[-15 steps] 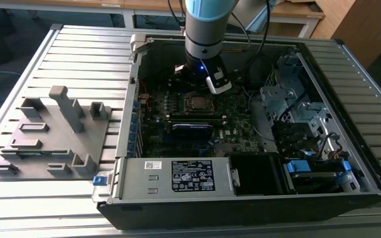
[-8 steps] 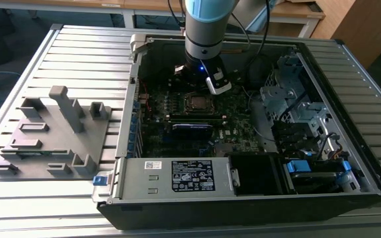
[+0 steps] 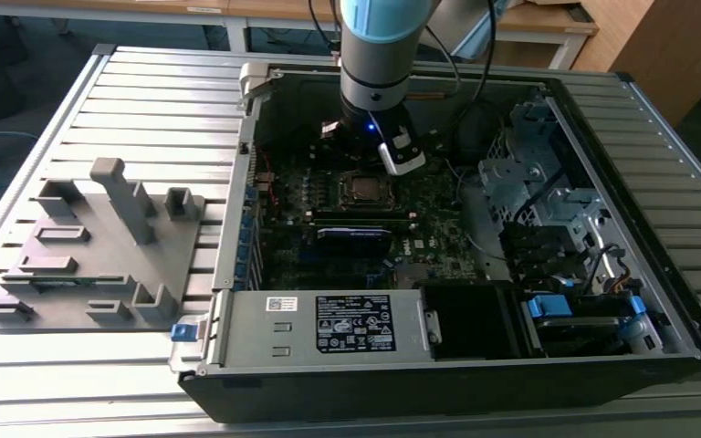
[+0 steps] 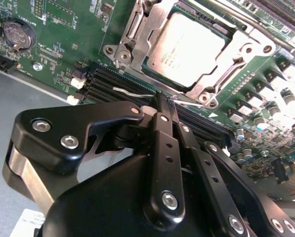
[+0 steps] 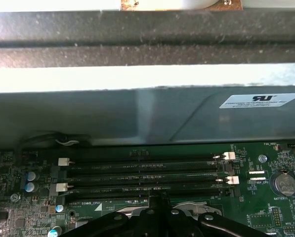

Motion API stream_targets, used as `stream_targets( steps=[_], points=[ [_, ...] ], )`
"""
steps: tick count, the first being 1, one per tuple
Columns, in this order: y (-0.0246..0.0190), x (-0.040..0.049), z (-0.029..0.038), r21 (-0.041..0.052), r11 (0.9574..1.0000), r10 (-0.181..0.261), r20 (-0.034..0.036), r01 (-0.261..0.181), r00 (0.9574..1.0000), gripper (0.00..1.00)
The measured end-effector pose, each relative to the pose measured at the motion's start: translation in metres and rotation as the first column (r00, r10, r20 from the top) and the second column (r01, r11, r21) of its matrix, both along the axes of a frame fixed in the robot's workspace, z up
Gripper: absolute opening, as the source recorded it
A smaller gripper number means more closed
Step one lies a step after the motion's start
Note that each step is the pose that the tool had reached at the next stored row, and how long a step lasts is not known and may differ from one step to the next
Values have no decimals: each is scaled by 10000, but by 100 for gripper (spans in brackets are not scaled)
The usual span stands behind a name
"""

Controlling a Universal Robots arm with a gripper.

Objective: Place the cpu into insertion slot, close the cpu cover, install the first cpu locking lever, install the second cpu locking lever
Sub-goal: 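Install the first cpu locking lever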

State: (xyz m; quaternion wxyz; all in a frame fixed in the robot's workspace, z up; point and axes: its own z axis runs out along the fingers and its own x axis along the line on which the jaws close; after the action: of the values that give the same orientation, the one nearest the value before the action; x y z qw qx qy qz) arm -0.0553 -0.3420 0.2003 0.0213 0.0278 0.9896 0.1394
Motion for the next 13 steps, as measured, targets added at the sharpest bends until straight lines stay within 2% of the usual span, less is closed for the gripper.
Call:
stream_targets(
  steps=[13],
  points=[
    [8, 67, -17, 0, 10000, -27, 0, 27, 10000, 10]
  ],
)
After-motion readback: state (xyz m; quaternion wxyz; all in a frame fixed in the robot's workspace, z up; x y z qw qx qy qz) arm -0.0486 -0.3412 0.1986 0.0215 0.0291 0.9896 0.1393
